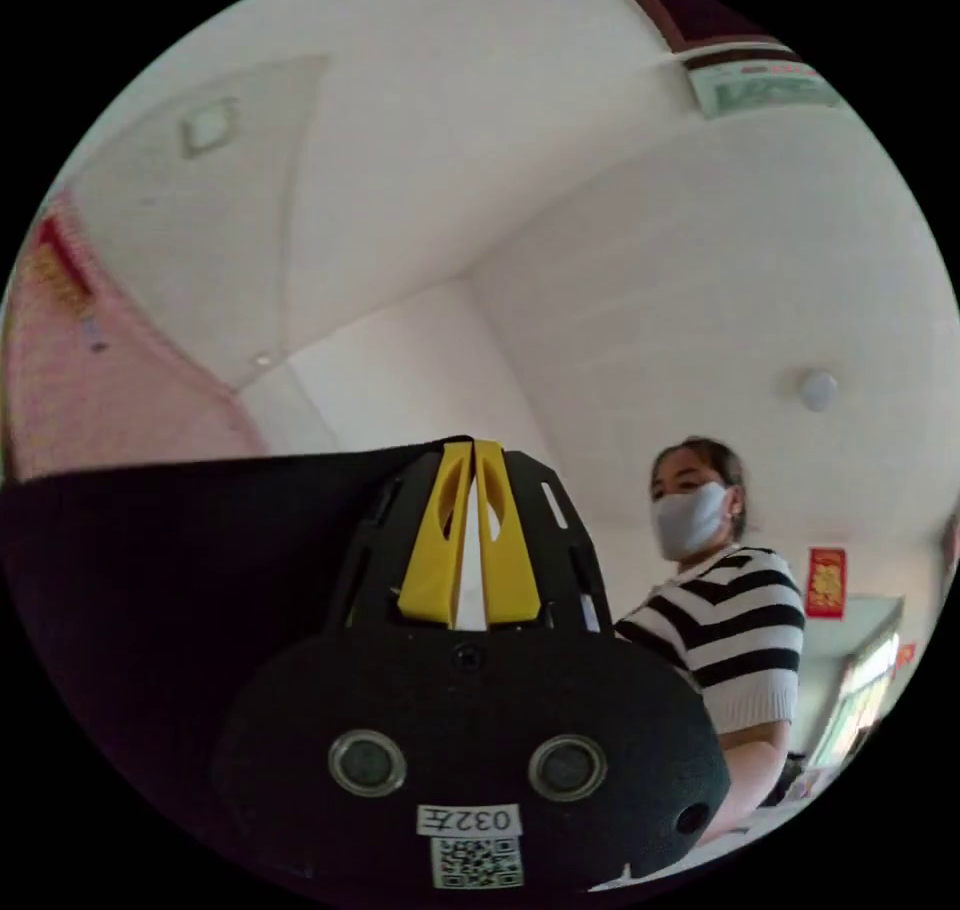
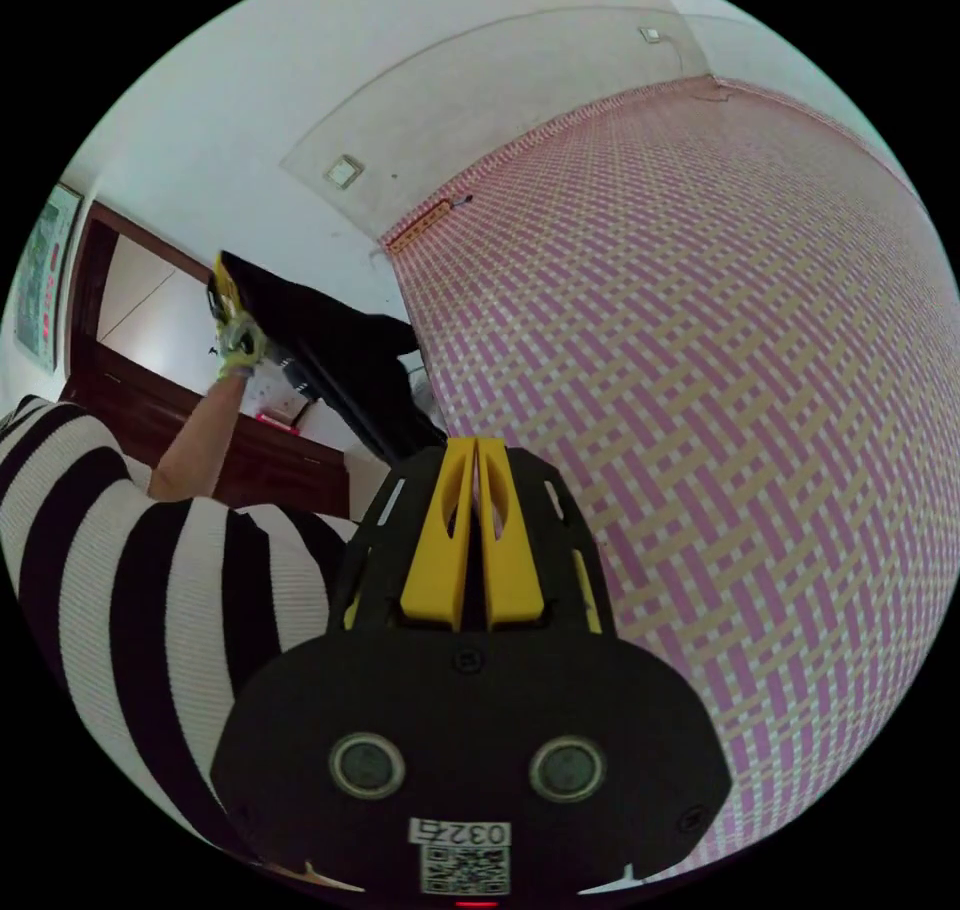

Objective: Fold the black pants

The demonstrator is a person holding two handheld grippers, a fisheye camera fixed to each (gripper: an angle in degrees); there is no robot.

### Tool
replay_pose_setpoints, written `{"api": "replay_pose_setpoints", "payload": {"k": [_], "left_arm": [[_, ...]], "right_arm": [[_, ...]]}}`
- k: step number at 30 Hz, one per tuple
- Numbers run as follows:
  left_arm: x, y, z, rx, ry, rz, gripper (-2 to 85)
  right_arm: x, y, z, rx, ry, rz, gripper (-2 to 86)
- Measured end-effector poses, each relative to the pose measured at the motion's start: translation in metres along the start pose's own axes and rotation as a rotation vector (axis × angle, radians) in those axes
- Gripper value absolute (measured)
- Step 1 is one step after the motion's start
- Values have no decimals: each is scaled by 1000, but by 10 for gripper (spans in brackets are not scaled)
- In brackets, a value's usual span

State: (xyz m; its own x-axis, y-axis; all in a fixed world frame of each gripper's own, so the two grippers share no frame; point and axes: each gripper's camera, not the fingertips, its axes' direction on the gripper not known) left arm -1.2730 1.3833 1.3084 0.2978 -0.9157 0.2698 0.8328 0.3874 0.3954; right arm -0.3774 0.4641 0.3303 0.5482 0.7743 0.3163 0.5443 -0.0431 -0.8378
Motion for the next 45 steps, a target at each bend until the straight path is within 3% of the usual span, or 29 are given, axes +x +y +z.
{"api": "replay_pose_setpoints", "payload": {"k": [4,7,15,17,22,23,25,26,28,30,33,36,40,45], "left_arm": [[70,-63,155,-10,311,23,-9],[142,-82,264,-68,377,40,-9],[259,-38,447,-181,670,-65,-9],[270,-15,477,-295,704,-110,-9],[260,111,523,-789,756,-220,-8],[255,131,524,-864,745,-253,-8],[236,222,513,-1242,621,-399,-7],[231,244,506,-1332,565,-420,-7],[202,321,469,-1712,211,-520,-2],[174,346,434,-1805,42,-710,6],[160,318,405,-1731,-126,-776,12],[166,269,411,-1688,-227,-678,17],[165,223,435,-1619,-399,-565,47],[157,205,449,-1445,-506,-629,61]], "right_arm": [[27,42,-36,140,6,43,-10],[51,77,-62,243,23,113,-10],[106,168,-128,475,88,294,-10],[121,189,-144,527,111,351,-10],[160,254,-189,638,207,535,-10],[163,261,-193,643,218,555,-10],[173,282,-204,657,262,631,-10],[175,286,-206,657,271,644,-10],[178,297,-208,651,309,688,-10],[177,299,-207,654,307,696,-10],[167,294,-202,648,317,707,-8],[158,288,-197,634,380,752,-6],[156,280,-193,671,317,788,-6],[152,257,-192,636,294,776,-6]]}}
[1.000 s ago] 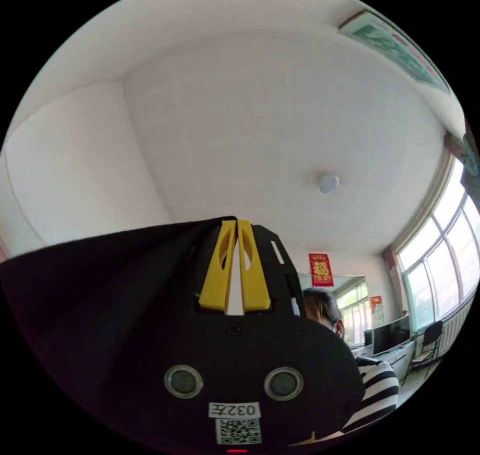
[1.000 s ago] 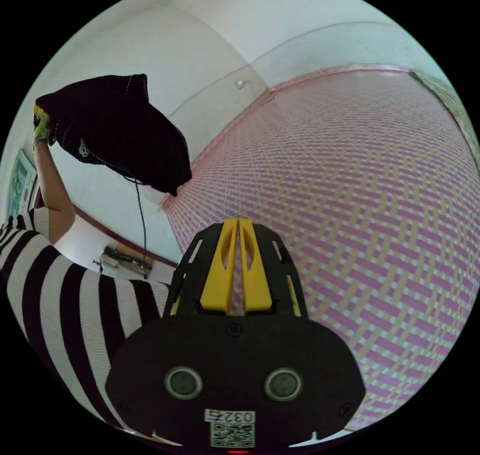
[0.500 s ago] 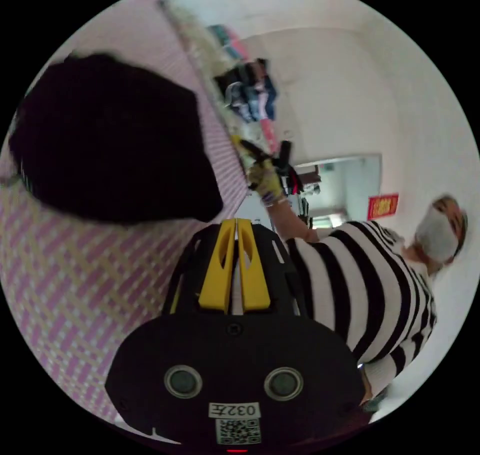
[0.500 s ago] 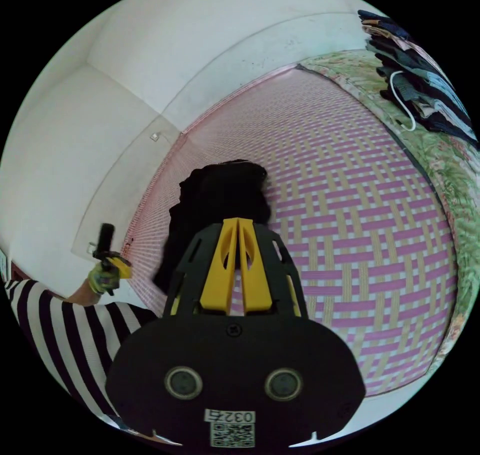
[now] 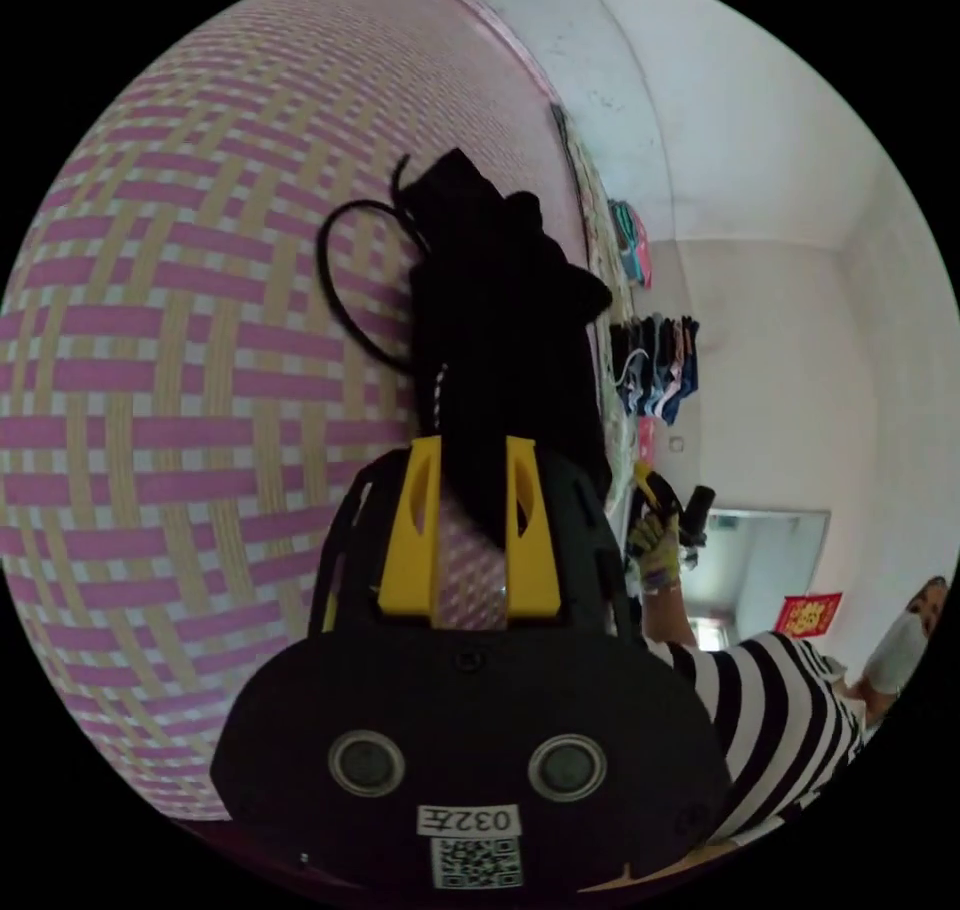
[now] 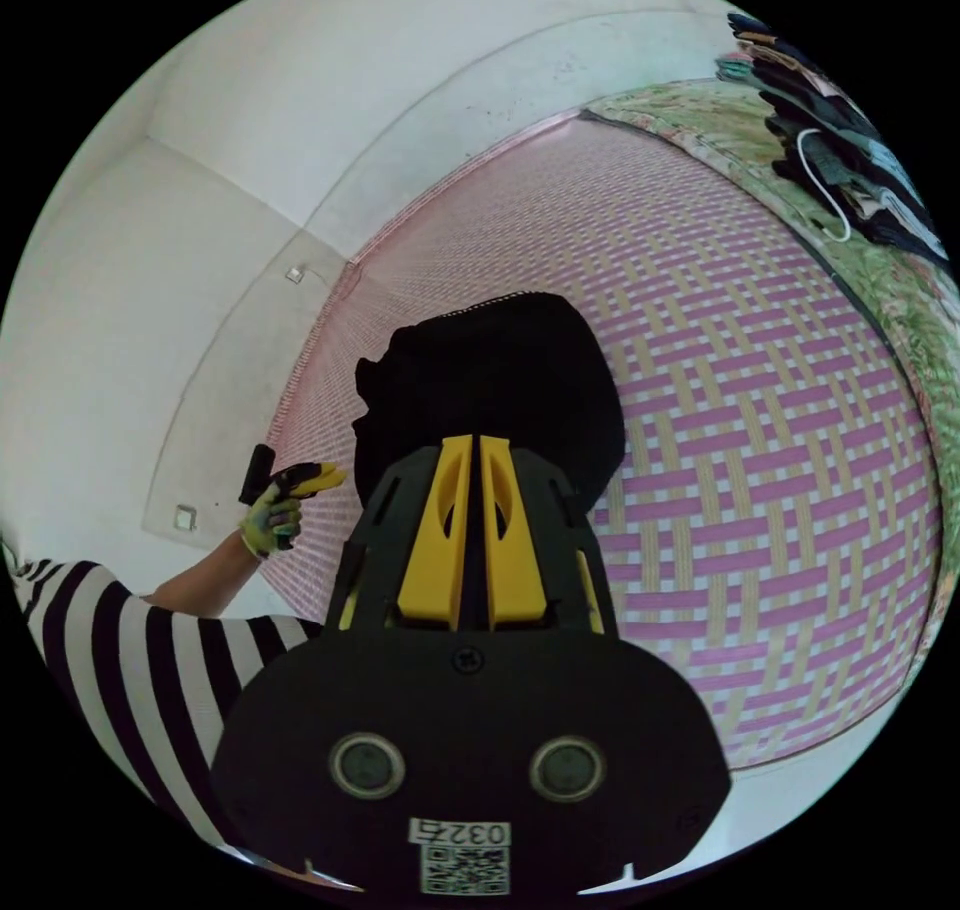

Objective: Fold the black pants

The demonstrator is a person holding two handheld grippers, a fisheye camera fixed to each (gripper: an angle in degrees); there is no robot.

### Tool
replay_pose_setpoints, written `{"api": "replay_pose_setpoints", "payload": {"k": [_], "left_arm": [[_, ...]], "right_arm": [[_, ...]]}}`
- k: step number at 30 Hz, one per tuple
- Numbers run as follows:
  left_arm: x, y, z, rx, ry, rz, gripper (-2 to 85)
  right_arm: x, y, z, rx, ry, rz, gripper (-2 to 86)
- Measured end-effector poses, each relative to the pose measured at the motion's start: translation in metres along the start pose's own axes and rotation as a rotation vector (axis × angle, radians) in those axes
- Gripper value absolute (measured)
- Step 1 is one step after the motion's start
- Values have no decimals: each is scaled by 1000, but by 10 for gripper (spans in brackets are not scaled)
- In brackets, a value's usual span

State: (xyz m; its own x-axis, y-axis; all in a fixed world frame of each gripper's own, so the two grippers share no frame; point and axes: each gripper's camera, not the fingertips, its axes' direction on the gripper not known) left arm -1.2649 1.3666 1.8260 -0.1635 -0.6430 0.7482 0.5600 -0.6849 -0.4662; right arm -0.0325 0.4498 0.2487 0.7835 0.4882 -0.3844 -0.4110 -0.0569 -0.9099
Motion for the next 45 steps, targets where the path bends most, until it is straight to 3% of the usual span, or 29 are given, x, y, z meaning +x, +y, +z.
{"api": "replay_pose_setpoints", "payload": {"k": [9,14,19,23,25,26,28,31,35,39,45], "left_arm": [[59,-17,-33,113,-67,79,100],[105,-18,-30,18,-243,185,110],[138,-14,-32,-96,-397,227,52],[145,-2,-68,-38,-211,272,43],[161,21,-104,45,113,441,34],[167,28,-111,55,191,494,31],[209,64,-125,-21,376,751,32],[250,108,-100,-264,445,943,41],[242,139,-44,-467,500,888,40],[192,152,-13,-581,580,640,14],[173,169,-28,-591,558,610,5]], "right_arm": [[1,2,0,-39,19,26,-9],[9,6,-2,-47,4,44,-10],[9,9,-10,-37,-9,22,-10],[12,17,-23,-10,-19,17,-10],[16,25,-31,8,-32,20,-10],[17,27,-33,13,-36,19,-10],[20,34,-41,33,-45,15,-10],[24,36,-47,49,-31,26,-10],[20,29,-51,47,-45,1,-10],[-1,25,-54,34,-40,-73,-9],[-30,18,-39,-54,10,-190,10]]}}
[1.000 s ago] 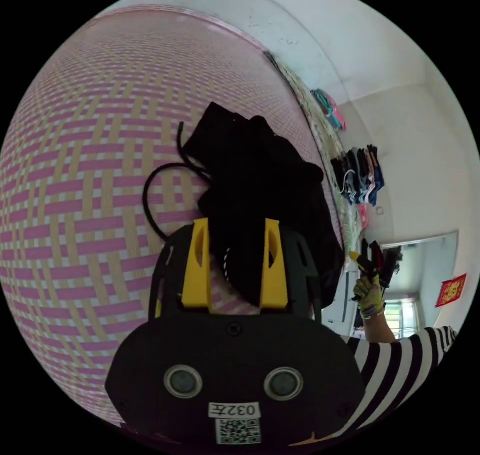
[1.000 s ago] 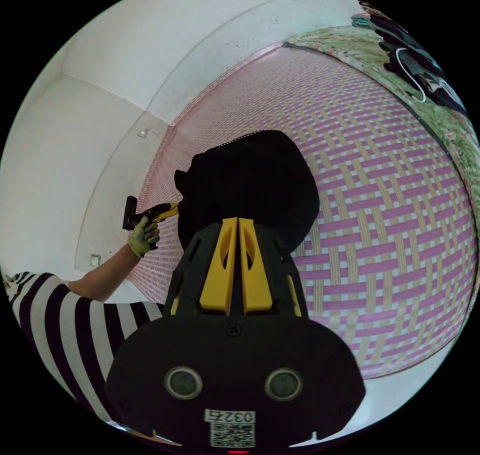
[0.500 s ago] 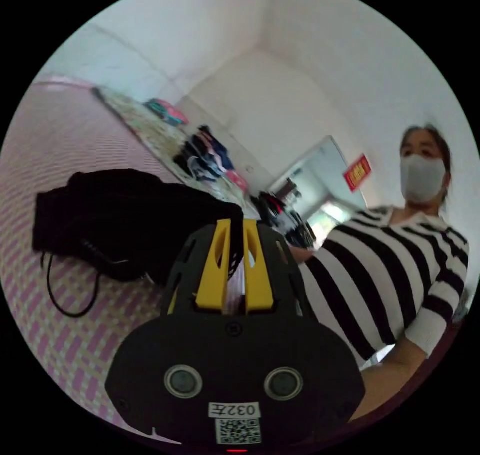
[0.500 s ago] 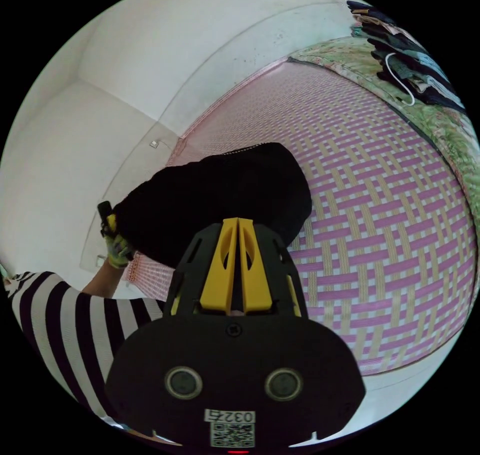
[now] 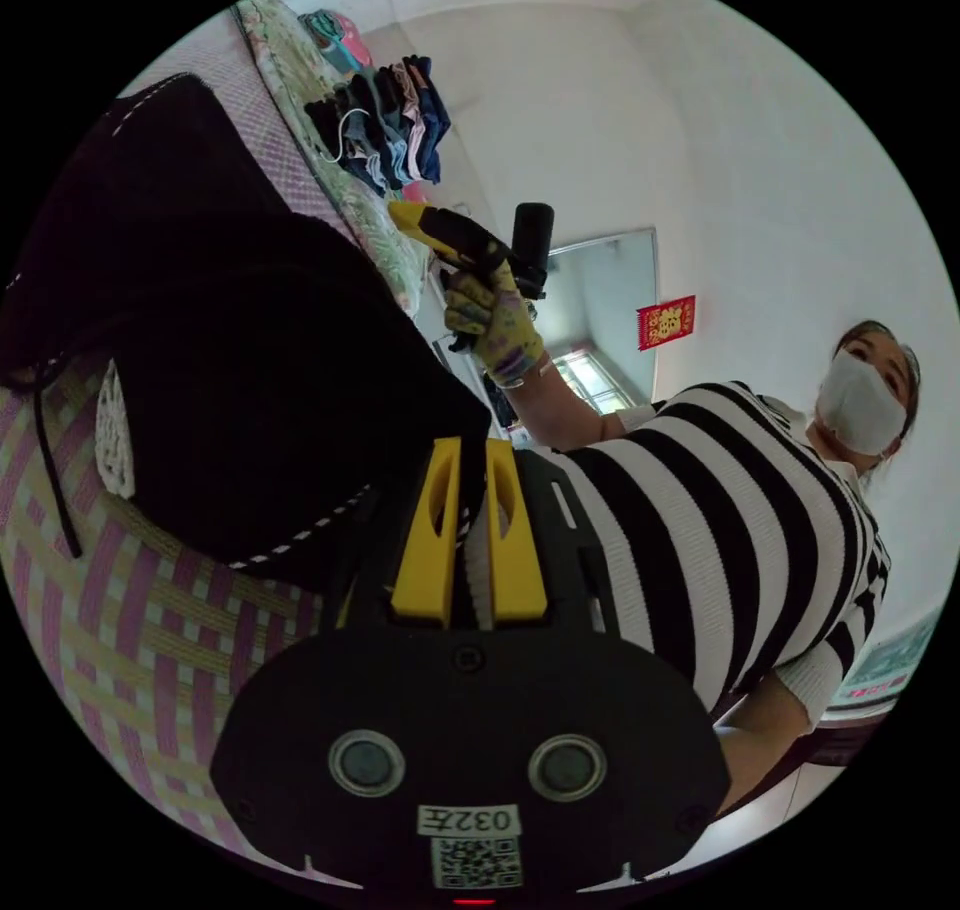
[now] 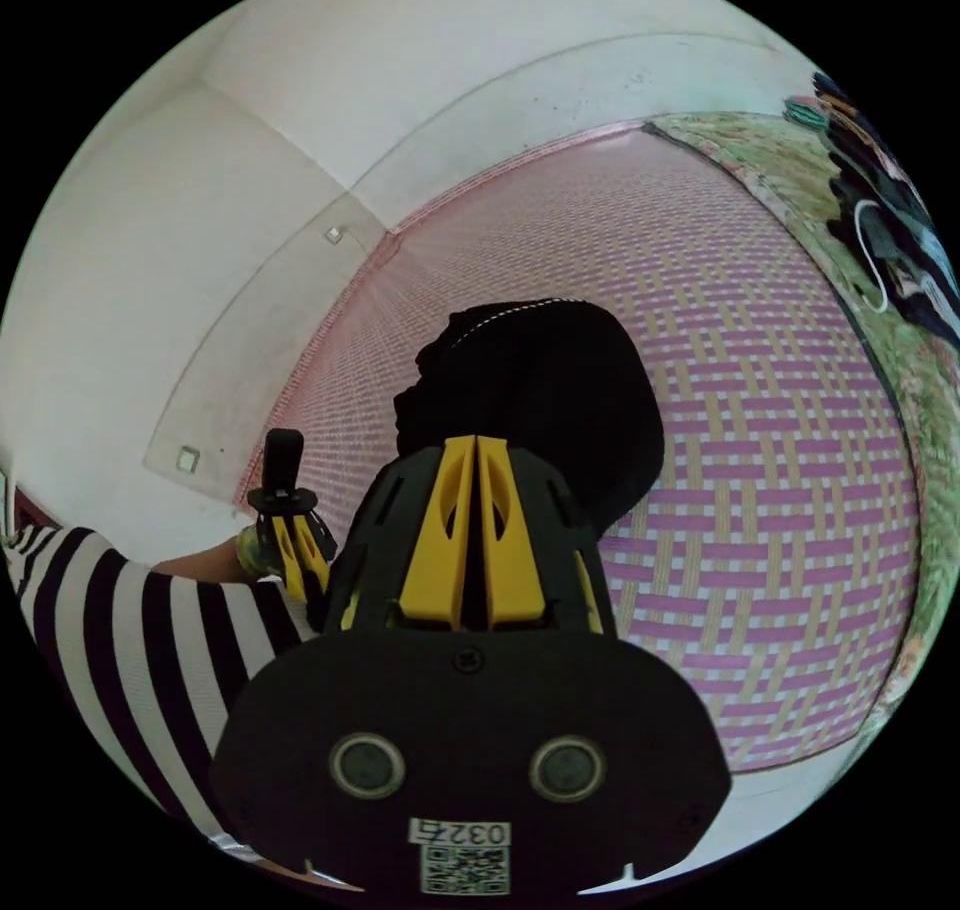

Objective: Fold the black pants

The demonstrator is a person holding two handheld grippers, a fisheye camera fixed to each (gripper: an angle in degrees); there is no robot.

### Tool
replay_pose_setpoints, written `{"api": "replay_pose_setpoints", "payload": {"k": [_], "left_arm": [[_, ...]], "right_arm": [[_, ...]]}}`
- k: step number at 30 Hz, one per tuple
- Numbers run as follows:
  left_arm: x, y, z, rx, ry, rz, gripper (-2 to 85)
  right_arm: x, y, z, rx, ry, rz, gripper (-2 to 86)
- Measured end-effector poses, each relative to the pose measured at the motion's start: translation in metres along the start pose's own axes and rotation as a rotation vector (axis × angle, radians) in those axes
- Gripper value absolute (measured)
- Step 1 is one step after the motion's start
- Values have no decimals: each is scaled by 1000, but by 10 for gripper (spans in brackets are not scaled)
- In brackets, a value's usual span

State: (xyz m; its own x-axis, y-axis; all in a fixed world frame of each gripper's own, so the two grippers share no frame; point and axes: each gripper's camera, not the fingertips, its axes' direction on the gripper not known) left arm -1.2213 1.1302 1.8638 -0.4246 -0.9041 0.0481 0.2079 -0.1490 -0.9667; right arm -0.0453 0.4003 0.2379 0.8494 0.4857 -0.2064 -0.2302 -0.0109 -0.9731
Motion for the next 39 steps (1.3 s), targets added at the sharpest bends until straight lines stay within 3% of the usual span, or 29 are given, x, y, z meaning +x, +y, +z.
{"api": "replay_pose_setpoints", "payload": {"k": [5,10,14,15,17,21,23,25,26,28,30,34,39], "left_arm": [[7,6,10,-53,-29,6,4],[24,13,17,-104,-106,45,5],[33,25,18,-97,-139,63,5],[35,31,16,-83,-149,67,5],[41,41,10,-53,-170,77,5],[57,67,-36,107,-243,109,4],[62,70,-85,262,-304,78,0],[83,58,-173,565,-332,32,-7],[96,49,-190,620,-328,71,-9],[178,-1,-237,763,-343,335,-9],[257,-28,-253,855,-378,585,-9],[360,-63,-227,771,-570,821,-9],[305,-76,-170,598,-608,700,-8]], "right_arm": [[-61,-46,37,-109,52,-198,94],[-142,-89,136,-361,236,-430,140],[-160,-82,219,-605,498,-561,113],[-156,-80,232,-632,543,-585,56],[-143,-88,224,-574,563,-553,17],[-80,-132,141,-344,438,-283,-3],[-55,-149,82,-180,432,-191,-5],[-49,-164,-10,70,368,-150,-7],[-54,-166,-32,131,359,-159,-7],[-99,-156,-126,467,467,-223,-7],[-128,-129,-200,719,393,-256,-7],[-182,-47,-264,912,435,-432,-7],[-195,50,-252,855,405,-676,-7]]}}
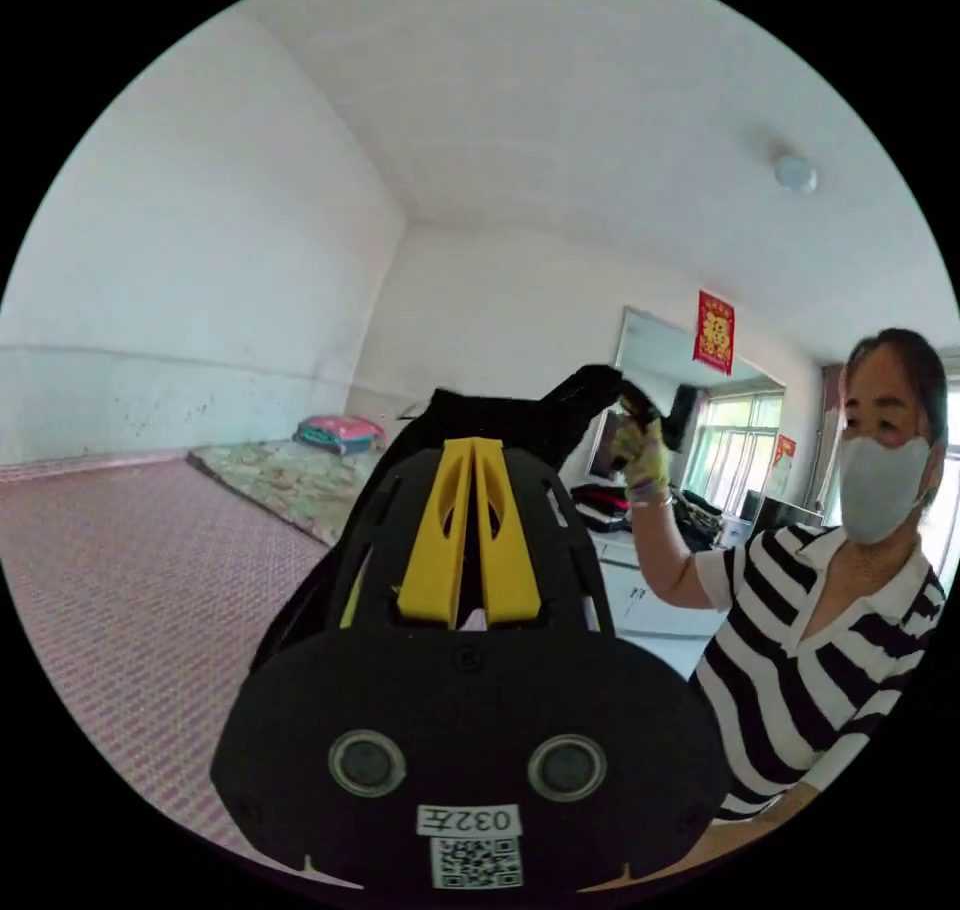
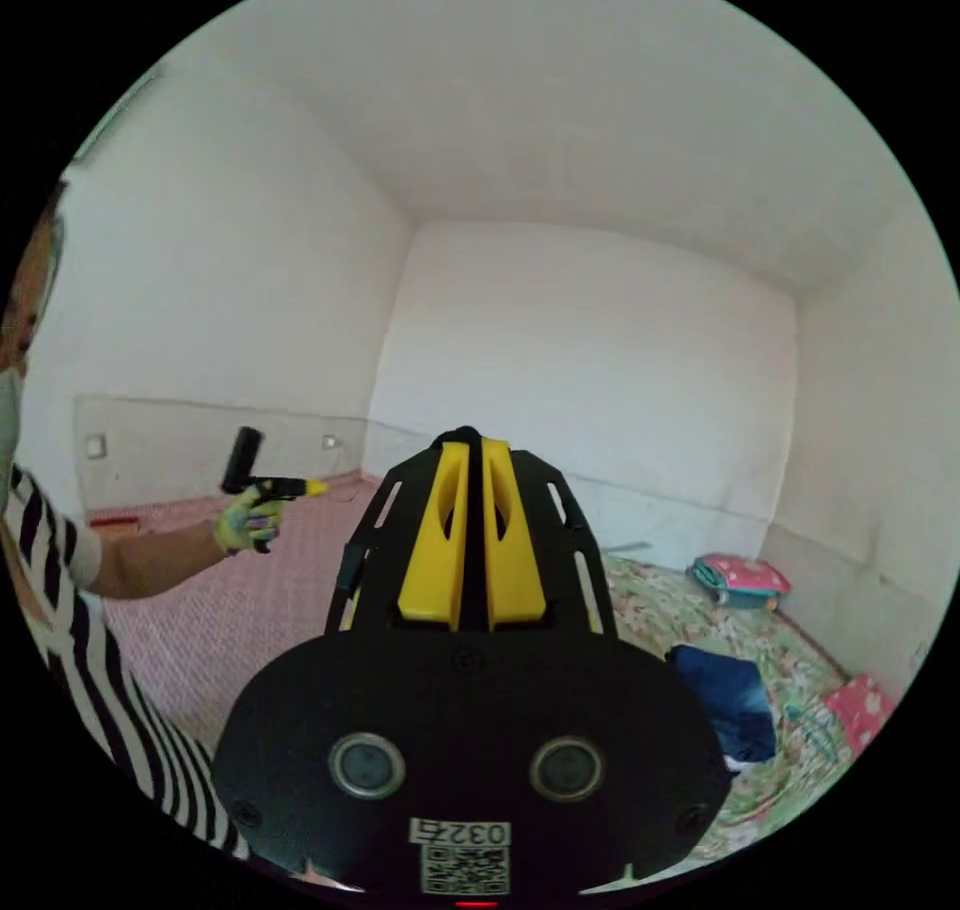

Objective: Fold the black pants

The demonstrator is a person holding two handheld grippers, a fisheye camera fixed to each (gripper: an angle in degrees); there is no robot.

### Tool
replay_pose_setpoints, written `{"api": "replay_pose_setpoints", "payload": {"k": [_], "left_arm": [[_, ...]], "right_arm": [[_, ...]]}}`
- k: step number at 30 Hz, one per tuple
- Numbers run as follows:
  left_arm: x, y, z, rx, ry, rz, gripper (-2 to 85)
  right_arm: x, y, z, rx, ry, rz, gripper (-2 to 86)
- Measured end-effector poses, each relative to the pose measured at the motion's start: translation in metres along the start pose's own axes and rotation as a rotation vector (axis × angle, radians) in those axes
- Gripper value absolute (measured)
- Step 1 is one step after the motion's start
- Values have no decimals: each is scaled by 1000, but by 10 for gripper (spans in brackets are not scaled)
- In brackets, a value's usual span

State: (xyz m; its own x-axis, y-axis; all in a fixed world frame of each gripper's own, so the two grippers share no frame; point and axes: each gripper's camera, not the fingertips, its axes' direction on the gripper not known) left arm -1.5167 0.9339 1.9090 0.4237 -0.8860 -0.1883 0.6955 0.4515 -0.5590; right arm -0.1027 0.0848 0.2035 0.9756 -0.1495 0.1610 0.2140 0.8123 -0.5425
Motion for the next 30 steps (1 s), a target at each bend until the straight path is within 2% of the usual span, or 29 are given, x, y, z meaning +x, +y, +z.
{"api": "replay_pose_setpoints", "payload": {"k": [3,6,11,13,16,18,22,25,30], "left_arm": [[-24,45,37,-61,110,-171,4],[-36,92,71,-100,238,-302,13],[-52,175,120,-283,304,-574,63],[-47,208,148,-416,291,-671,95],[-28,233,171,-518,244,-716,114],[-14,245,174,-535,193,-762,116],[7,276,182,-586,131,-992,137],[19,280,195,-619,138,-1096,160],[25,249,224,-676,-64,-1047,189]], "right_arm": [[-14,36,-18,-141,-179,-32,-7],[-26,107,-21,-302,-262,86,-6],[-56,250,-27,-579,-235,283,-6],[-63,303,-42,-592,-260,445,-6],[-72,341,-59,-594,-239,550,-5],[-79,354,-66,-598,-228,558,-5],[-94,376,-71,-631,-266,540,-5],[-102,387,-68,-659,-304,509,-5],[-111,394,-57,-647,-398,438,-5]]}}
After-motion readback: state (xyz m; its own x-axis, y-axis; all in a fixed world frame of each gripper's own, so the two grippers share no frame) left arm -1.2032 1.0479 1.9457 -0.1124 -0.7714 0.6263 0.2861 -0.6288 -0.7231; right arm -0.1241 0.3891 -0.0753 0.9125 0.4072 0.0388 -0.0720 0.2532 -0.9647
